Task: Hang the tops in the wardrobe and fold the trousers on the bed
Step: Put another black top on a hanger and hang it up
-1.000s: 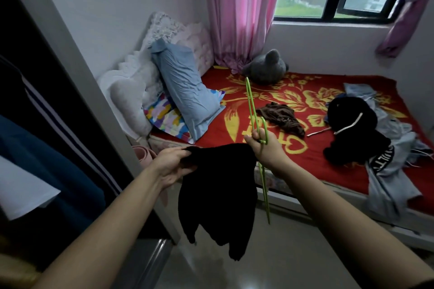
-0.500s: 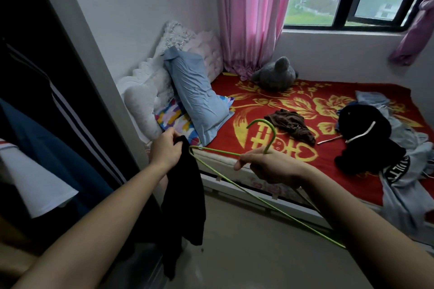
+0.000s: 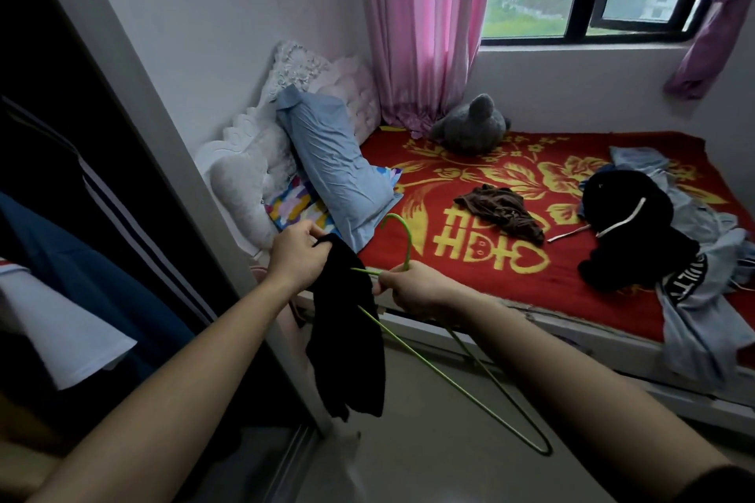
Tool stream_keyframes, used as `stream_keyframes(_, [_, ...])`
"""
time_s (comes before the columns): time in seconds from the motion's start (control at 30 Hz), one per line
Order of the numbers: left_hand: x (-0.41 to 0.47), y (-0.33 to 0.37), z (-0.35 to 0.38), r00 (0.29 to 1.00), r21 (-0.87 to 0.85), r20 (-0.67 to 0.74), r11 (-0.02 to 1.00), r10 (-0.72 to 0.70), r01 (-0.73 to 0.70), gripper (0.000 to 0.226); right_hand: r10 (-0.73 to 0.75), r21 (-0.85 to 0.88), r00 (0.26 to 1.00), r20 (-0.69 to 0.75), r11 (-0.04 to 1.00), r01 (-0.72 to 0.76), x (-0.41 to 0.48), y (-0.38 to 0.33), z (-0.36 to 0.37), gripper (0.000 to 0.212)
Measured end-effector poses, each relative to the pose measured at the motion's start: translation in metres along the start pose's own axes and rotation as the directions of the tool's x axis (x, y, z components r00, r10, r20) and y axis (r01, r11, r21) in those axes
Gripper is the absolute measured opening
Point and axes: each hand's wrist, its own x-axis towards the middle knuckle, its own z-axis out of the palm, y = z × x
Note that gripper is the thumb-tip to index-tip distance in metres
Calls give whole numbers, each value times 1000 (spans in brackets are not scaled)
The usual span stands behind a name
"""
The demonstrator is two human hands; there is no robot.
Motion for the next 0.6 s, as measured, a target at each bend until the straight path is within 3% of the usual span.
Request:
stream_keyframes(0.17, [2, 7, -13, 996, 54, -42, 996, 80, -77, 19, -178, 232, 976, -122, 951, 203, 6, -19, -2, 27])
stream_keyframes(0.23, [7, 15, -19, 990, 38, -79, 993, 118, -115, 18, -181, 271, 973, -144, 938, 215, 7, -20, -2, 27])
stream_keyframes(0.33, [10, 34, -20, 990, -184, -104, 976, 99, -117, 13, -141, -38, 972, -188, 990, 136, 15, -14, 0, 31])
stream_keyframes(0.4, [9, 41, -15, 989, -224, -91, 966, 115, -133, 14, -149, -188, 965, -217, 976, 108, 20, -16, -4, 33])
stream_keyframes(0.5, [4, 39, -11, 988, -198, -10, 968, 153, -152, 13, -172, 104, 960, -222, 975, 199, 20, -29, -14, 27])
stream_keyframes(0.6, [3, 43, -15, 949, 26, -70, 952, 306, -305, 17, -302, 374, 939, -166, 861, 343, 14, -30, -18, 20])
